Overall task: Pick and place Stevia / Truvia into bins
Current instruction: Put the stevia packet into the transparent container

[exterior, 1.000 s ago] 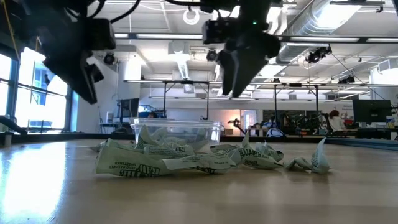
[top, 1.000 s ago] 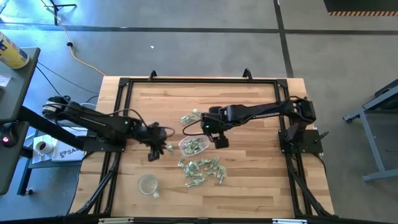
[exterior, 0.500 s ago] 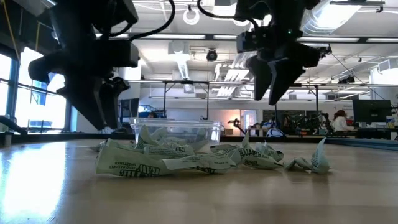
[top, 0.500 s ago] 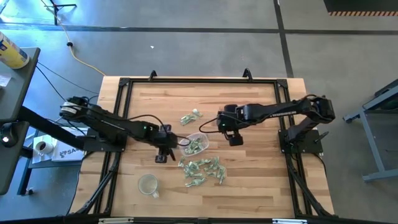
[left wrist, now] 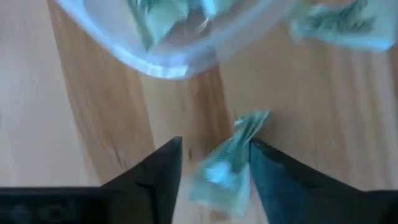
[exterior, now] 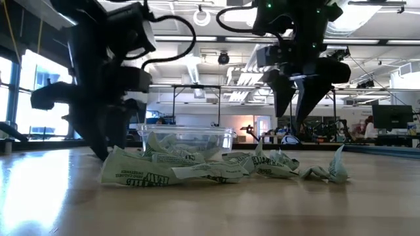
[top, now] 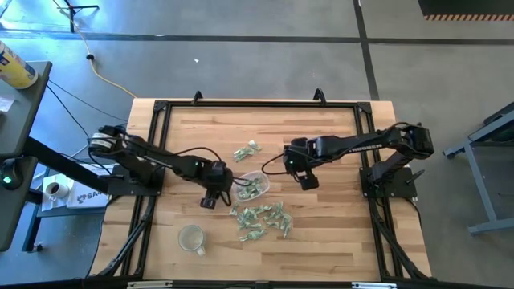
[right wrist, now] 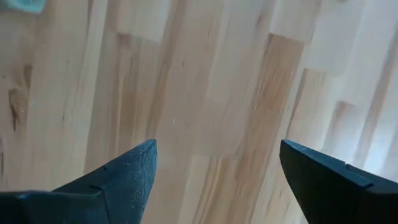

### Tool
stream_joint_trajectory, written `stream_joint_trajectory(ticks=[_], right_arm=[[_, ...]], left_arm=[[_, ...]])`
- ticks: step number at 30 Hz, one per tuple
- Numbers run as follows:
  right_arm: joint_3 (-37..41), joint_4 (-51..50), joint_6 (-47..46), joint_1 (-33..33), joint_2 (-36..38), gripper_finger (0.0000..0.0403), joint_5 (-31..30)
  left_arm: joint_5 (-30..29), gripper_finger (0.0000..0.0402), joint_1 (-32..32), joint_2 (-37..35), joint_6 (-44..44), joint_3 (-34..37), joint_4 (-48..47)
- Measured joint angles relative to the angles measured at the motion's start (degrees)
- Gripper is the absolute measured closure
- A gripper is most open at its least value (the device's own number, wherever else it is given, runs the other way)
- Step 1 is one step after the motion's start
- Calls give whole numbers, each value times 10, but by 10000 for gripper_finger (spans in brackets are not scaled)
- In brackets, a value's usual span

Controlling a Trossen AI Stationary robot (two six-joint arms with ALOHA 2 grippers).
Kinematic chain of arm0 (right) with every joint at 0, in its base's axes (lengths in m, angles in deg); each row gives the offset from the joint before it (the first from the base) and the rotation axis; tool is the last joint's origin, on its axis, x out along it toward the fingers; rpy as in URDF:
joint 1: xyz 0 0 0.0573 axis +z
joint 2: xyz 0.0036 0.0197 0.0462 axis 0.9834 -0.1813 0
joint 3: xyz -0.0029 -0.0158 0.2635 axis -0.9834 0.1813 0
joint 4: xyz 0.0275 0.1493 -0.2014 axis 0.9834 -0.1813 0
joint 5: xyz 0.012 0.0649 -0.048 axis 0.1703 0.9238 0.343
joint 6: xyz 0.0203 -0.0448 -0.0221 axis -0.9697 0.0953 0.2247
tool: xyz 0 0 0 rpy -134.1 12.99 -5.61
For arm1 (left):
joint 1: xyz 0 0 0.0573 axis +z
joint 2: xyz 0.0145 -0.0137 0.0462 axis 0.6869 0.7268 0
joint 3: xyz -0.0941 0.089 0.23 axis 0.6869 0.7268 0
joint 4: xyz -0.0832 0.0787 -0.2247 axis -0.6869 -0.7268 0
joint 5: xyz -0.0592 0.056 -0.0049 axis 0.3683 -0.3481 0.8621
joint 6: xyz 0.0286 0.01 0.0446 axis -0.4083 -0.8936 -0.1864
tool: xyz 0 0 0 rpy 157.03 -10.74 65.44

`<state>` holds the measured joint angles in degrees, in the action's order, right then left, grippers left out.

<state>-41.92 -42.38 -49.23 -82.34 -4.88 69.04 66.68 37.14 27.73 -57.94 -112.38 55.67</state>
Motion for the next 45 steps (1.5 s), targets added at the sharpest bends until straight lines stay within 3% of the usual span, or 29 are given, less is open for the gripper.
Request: stream_joint_trajectory(ticks=[6, 9, 16, 22, 25, 30, 35, 39, 45], right_arm=[[9, -10, 0, -1, 17, 75, 1], [9, -8, 1, -11, 40, 75, 0], [8, 3, 8, -71, 84, 75, -1], [8, 22, 46, -104, 80, 75, 49], [8, 43, 76, -104, 74, 75, 50], [8, 92, 112, -110, 73, 75, 52], [8, 175, 100, -137, 43, 75, 105], [5, 285, 32, -147, -26, 75, 133], [-30, 378, -49, -131, -127, 79, 118]], left_arm=[[32, 317, 32, 12, 5, -3, -3], [31, 378, 44, 1, 22, -23, -71], [7, 356, 67, -16, 51, -169, -183], [125, 379, 92, 12, 53, -197, 1], [134, 343, 99, 56, 75, -194, 9], [137, 220, 100, 88, 149, -196, 5], [128, 126, 100, 44, 217, -246, -135], [88, 95, 93, -29, 276, -254, -217], [15, 96, 93, -152, 348, -204, -240]])
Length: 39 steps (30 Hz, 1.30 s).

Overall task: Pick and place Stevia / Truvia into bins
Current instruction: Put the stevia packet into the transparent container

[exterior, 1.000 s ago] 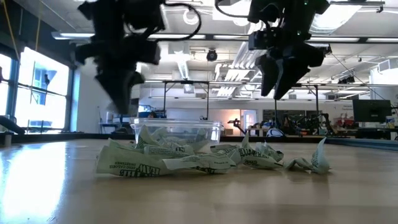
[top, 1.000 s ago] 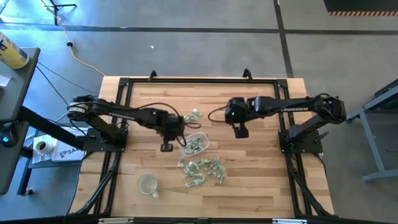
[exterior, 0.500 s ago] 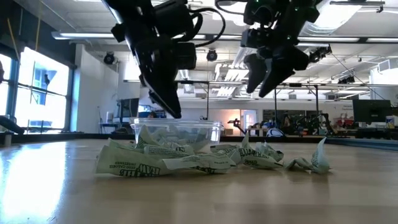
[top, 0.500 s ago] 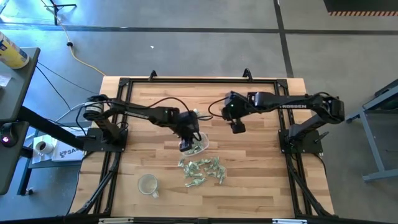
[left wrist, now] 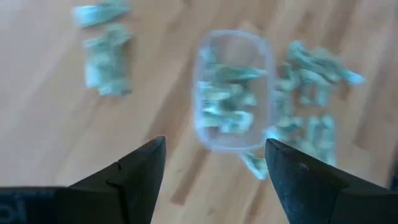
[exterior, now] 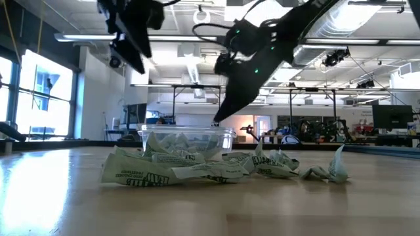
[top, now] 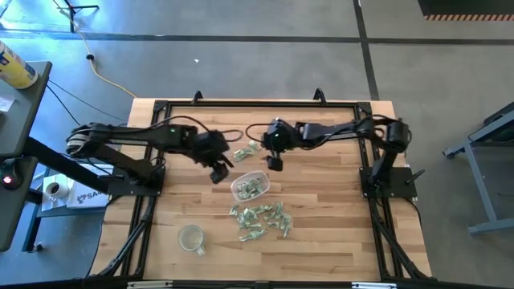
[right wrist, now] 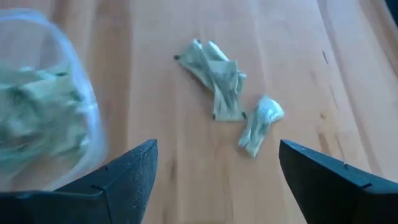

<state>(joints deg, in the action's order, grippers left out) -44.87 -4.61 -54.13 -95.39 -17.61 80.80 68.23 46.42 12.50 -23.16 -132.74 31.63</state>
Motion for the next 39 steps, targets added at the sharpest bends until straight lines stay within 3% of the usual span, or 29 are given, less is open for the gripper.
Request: stream_joint_trajectory(ticks=[7, 17, 27, 39], right_arm=[[-79, 12, -84, -15, -107, 125, -28], [-199, -129, -86, -28, -204, 197, -47], [-243, -208, -58, -64, -212, 391, -41], [-345, -366, -7, -72, -212, 333, 31]], left_arm=[[-42, 133, 11, -59, -19, 53, -92], [-45, 215, 66, -104, -94, 124, -91], [-44, 255, 117, -117, -138, 156, -80], [-23, 265, 117, -117, -129, 156, -18]])
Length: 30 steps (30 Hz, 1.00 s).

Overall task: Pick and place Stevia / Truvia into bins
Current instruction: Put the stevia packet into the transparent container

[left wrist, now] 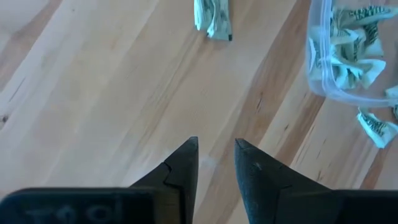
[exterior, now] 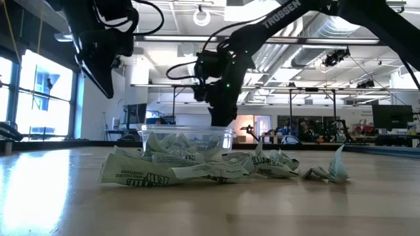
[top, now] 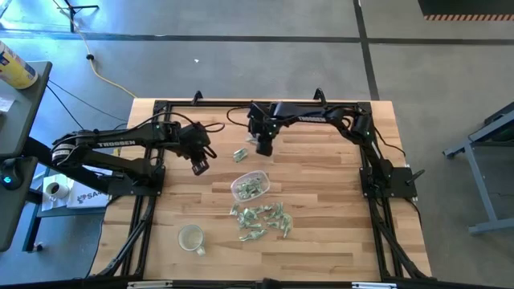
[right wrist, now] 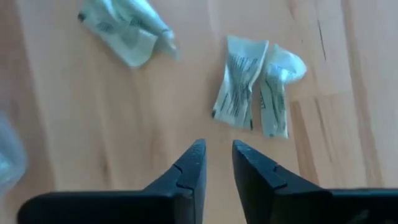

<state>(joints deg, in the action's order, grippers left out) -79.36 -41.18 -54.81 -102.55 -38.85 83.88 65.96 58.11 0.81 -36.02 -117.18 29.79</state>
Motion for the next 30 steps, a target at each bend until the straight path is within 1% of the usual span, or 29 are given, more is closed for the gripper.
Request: stream_joint_trajectory(ticks=[2, 5, 6, 7, 9, 11, 17, 20, 22, 25, 28, 30], right_arm=[[-16, -29, 14, 0, 0, 349, 11], [-28, -49, 53, 2, 0, 390, 7], [-31, -48, 62, 2, 0, 396, 1], [-32, -44, 67, 2, 0, 394, -9], [-32, -42, 70, -1, 1, 372, -36], [-32, -35, 72, -12, 1, 342, -43], [-32, 21, 51, -42, 0, 233, -30], [-32, 27, 51, -43, -13, 196, -6], [-32, 38, 38, -38, -27, 183, -1], [-31, 69, 31, -31, -41, 182, -14], [-31, 93, 30, -28, -43, 198, -35], [-31, 95, 28, -30, -43, 216, -34]], left_arm=[[0, 267, 0, 0, 2, 0, 5], [0, 268, 0, 0, 3, 0, 12], [0, 268, 0, 0, 3, 0, 17], [0, 268, 0, 0, 5, 0, 23], [0, 269, 0, 0, 11, 0, 28], [0, 270, 0, 0, 12, 0, 29], [0, 271, 0, 0, 13, 0, 31], [-7, 273, 0, 0, 13, 0, 35], [-9, 273, 0, 0, 12, 0, 35], [-10, 271, 0, 0, 12, 0, 35], [-10, 271, 0, 0, 12, 0, 35], [-10, 271, 0, 0, 12, 0, 34]])
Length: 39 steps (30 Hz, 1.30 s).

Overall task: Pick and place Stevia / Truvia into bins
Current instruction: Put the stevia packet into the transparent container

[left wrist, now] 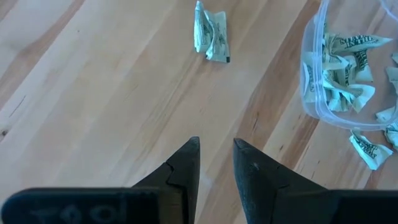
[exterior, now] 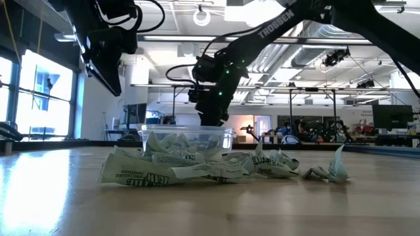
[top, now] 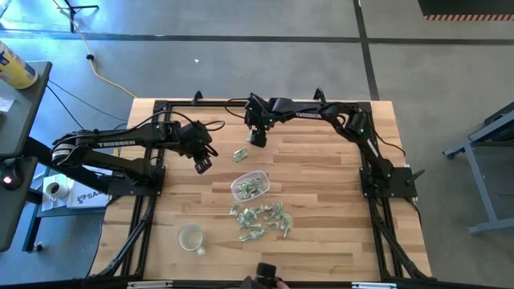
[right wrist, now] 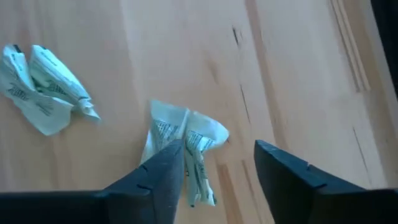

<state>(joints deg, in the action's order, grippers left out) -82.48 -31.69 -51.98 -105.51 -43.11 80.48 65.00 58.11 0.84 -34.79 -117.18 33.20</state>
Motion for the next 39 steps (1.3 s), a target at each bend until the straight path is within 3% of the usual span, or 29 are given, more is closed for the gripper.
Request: stream_joint_trajectory(ticks=[8, 12, 18, 23, 28, 33, 39], right_arm=[[0, -22, -14, -4, 0, 301, -6], [-2, -41, -13, -3, 0, 320, -6], [-36, -138, 25, -6, 0, 287, -46], [-56, -120, 25, -16, 0, 233, -13], [-55, -120, -30, -14, 0, 198, -33], [-64, -160, -100, 0, 0, 191, -24], [-66, -159, 70, 30, 0, 209, -61]], left_arm=[[-3, 273, 0, 0, -14, 0, 1], [-3, 272, 0, 0, -21, 0, 1], [-3, 275, 0, 0, -21, 0, 1], [-6, 275, 0, 0, -35, 0, 5], [-8, 275, 0, 0, -34, 0, 5], [-8, 275, 0, 0, -31, 0, 17], [-8, 275, 0, 0, -32, -1, 40]])
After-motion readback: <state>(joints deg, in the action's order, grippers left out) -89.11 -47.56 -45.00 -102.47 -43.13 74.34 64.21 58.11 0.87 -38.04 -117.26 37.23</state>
